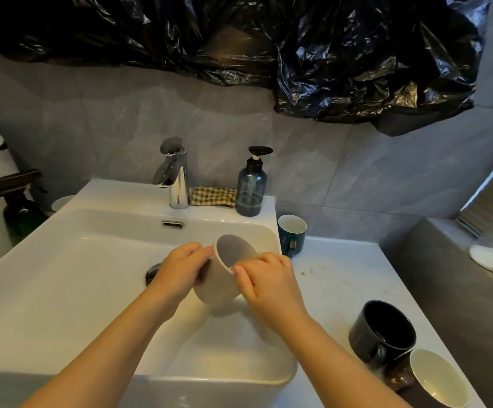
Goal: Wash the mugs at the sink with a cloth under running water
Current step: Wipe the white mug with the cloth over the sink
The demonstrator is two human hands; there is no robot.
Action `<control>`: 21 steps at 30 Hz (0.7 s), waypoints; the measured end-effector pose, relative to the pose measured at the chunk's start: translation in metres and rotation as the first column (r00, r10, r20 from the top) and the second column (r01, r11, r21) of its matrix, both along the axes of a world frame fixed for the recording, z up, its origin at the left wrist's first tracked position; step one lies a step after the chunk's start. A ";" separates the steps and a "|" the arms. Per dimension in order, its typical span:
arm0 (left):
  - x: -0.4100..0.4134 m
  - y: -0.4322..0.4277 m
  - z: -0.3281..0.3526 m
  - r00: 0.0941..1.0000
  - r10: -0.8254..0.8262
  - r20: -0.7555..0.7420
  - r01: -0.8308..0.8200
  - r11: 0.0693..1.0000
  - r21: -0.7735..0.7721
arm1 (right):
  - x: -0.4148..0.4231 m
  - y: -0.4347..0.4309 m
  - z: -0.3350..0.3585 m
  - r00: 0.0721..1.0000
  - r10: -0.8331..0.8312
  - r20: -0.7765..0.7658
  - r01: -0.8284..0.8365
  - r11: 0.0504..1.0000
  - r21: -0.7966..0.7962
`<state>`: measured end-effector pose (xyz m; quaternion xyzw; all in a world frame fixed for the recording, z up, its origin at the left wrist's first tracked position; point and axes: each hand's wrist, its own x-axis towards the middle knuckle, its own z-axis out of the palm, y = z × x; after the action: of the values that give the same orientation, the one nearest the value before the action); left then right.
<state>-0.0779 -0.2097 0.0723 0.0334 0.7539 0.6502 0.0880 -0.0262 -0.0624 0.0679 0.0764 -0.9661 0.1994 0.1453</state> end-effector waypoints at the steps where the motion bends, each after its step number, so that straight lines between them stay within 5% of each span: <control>1: 0.001 0.001 0.000 0.998 -0.024 -0.051 0.022 0.998 -0.057 | 0.000 -0.004 0.001 0.998 -0.068 -0.012 0.067 0.994 -0.091; 4: 0.002 0.001 -0.003 0.986 -0.096 -0.134 0.069 0.979 -0.192 | -0.004 -0.005 0.017 0.952 -0.299 0.069 0.275 0.729 -0.627; 6: 0.003 -0.001 -0.005 0.990 -0.096 -0.102 0.079 0.984 -0.160 | -0.009 -0.003 0.024 0.938 -0.343 0.057 0.270 0.616 -0.740; 9: 0.002 -0.002 -0.008 0.994 -0.084 -0.068 0.079 0.994 -0.080 | -0.010 -0.006 0.025 0.979 -0.050 0.196 0.177 0.684 -0.707; 11: 0.002 -0.004 -0.008 0.994 -0.082 -0.077 0.074 0.992 -0.100 | -0.004 -0.003 0.022 0.906 0.214 0.366 0.111 0.715 -0.691; 13: -0.001 -0.009 -0.008 0.992 -0.094 -0.083 0.085 0.991 -0.108 | 0.000 0.006 0.018 0.803 0.359 0.476 -0.008 0.805 -0.594; 15: -0.003 -0.014 -0.007 0.984 -0.152 -0.090 0.138 0.980 -0.140 | -0.001 0.009 0.013 0.754 0.391 0.528 -0.297 0.920 -0.257; 17: -0.002 -0.015 -0.005 0.969 -0.237 -0.074 0.221 0.959 -0.179 | -0.003 0.008 0.007 0.760 0.353 0.546 -0.454 0.889 0.057; 21: -0.001 -0.010 -0.001 0.942 -0.331 -0.060 0.310 0.923 -0.230 | -0.006 0.005 0.009 0.831 0.290 0.475 -0.470 0.824 0.318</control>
<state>-0.0786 -0.2192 0.0710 0.1783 0.8082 0.5383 0.1591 -0.0324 -0.0572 0.0767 0.2580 -0.9581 0.0225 -0.1224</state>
